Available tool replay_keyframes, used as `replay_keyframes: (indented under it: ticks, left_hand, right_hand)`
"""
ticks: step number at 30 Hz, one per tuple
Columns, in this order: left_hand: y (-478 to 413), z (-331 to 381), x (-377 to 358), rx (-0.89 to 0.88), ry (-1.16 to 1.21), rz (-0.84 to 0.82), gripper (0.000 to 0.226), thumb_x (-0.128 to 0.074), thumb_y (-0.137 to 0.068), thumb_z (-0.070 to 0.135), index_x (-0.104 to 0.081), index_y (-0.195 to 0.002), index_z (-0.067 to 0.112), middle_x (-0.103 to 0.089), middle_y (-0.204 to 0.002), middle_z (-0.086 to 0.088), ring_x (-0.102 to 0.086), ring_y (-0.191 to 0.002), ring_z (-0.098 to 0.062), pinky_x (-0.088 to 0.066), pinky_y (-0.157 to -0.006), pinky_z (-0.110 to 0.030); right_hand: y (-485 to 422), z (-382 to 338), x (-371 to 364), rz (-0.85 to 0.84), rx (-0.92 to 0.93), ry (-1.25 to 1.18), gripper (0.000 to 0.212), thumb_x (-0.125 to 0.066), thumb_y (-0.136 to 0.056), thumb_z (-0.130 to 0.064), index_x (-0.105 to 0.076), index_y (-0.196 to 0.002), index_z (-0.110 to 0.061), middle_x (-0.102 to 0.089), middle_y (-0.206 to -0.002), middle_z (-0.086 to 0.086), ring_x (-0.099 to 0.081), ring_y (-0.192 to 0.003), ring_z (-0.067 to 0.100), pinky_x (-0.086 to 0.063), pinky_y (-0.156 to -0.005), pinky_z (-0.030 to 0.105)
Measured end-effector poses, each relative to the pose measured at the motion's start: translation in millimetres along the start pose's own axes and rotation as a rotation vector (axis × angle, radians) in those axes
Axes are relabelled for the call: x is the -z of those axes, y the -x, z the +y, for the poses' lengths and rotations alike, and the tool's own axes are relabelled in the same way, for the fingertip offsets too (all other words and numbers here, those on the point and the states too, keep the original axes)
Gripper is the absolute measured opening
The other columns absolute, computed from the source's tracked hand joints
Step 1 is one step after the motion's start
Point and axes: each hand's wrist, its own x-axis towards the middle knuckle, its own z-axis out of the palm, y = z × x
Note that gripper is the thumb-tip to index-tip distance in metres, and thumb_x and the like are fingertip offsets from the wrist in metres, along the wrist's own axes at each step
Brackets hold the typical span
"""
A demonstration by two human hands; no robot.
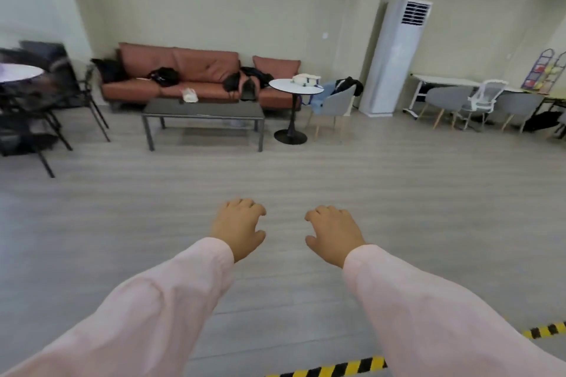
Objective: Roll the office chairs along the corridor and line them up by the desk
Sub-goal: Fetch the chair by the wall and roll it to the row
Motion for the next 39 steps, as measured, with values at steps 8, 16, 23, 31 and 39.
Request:
replay_keyframes:
  ticks: [8,16,23,31,39]
  left_hand:
    - [120,-228,62,0.459,-0.094,0.073,0.045,-0.054,-0.085,0.037,-0.045,-0.128,0.026,-0.046,-0.132,0.003,-0.036,-0.126,-0.019,-0.025,-0.104,-0.031]
    - [267,-365,112,0.902,-0.178,0.12,0.045,-0.053,-0.086,0.037,-0.046,-0.129,0.026,-0.045,-0.133,0.003,-0.037,-0.125,-0.02,-0.025,-0.106,-0.033]
    - [355,-474,150,1.231,-0.248,0.124,0.044,-0.052,-0.088,0.037,-0.045,-0.13,0.026,-0.046,-0.133,0.003,-0.039,-0.124,-0.019,-0.029,-0.103,-0.031]
    - [417,-602,202,1.493,-0.33,0.169,0.045,-0.052,-0.087,0.037,-0.047,-0.129,0.025,-0.05,-0.13,0.002,-0.04,-0.124,-0.019,-0.026,-0.105,-0.03]
    - [541,-702,232,1.72,-0.358,0.175,0.045,-0.052,-0.087,0.037,-0.048,-0.129,0.024,-0.049,-0.131,0.0,-0.039,-0.124,-0.02,-0.026,-0.103,-0.03]
  right_hand:
    - [-122,-255,19,-0.004,0.426,-0.027,0.039,-0.048,-0.091,-0.032,-0.049,-0.128,-0.018,-0.052,-0.129,0.004,-0.047,-0.119,0.025,-0.035,-0.098,0.036]
    - [-165,-490,33,0.03,0.882,-0.024,0.039,-0.05,-0.09,-0.033,-0.053,-0.125,-0.017,-0.056,-0.126,0.005,-0.052,-0.114,0.026,-0.04,-0.094,0.035]
    - [-199,-671,39,0.052,1.197,-0.08,0.038,-0.049,-0.092,-0.032,-0.052,-0.126,-0.016,-0.058,-0.122,0.005,-0.055,-0.109,0.025,-0.044,-0.092,0.036]
    - [-260,-866,66,0.105,1.456,-0.075,0.038,-0.048,-0.093,-0.032,-0.052,-0.127,-0.017,-0.058,-0.122,0.005,-0.053,-0.111,0.025,-0.04,-0.094,0.035]
    - [-233,-1068,63,0.066,1.693,-0.078,0.039,-0.048,-0.091,-0.033,-0.053,-0.127,-0.018,-0.058,-0.124,0.003,-0.053,-0.113,0.024,-0.039,-0.097,0.037]
